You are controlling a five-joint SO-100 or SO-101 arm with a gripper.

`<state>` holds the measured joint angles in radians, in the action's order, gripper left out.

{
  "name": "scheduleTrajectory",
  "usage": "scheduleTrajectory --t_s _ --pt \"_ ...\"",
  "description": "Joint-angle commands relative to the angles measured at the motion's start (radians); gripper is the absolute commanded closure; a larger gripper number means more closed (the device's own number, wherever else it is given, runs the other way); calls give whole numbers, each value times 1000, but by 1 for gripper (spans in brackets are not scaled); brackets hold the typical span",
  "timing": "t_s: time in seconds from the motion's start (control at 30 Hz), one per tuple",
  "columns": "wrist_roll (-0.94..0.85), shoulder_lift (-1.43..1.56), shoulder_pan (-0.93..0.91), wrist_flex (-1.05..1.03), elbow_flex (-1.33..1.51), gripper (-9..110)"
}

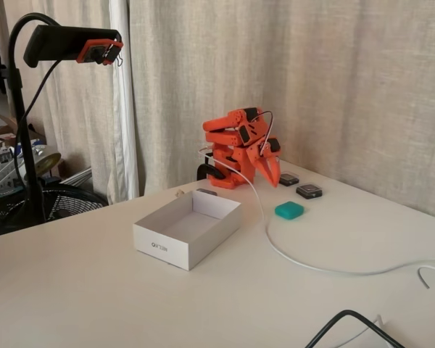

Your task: Grasp the green cube and put it in the bin.

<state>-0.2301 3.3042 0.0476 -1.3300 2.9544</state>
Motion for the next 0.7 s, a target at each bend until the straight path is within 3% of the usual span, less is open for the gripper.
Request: scheduleTrajectory --t_s 0.0,0.2,0.37,0.5,0.67 --pt "-3 -3 -3 -3 -14 110" --pt "-2 -216 -44 66 -143 110" --pt "-2 -551 -97 -98 -597 110" --pt "-5 -686 -196 -127 -687 110" --pt "-5 -882 -141 -285 -953 109"
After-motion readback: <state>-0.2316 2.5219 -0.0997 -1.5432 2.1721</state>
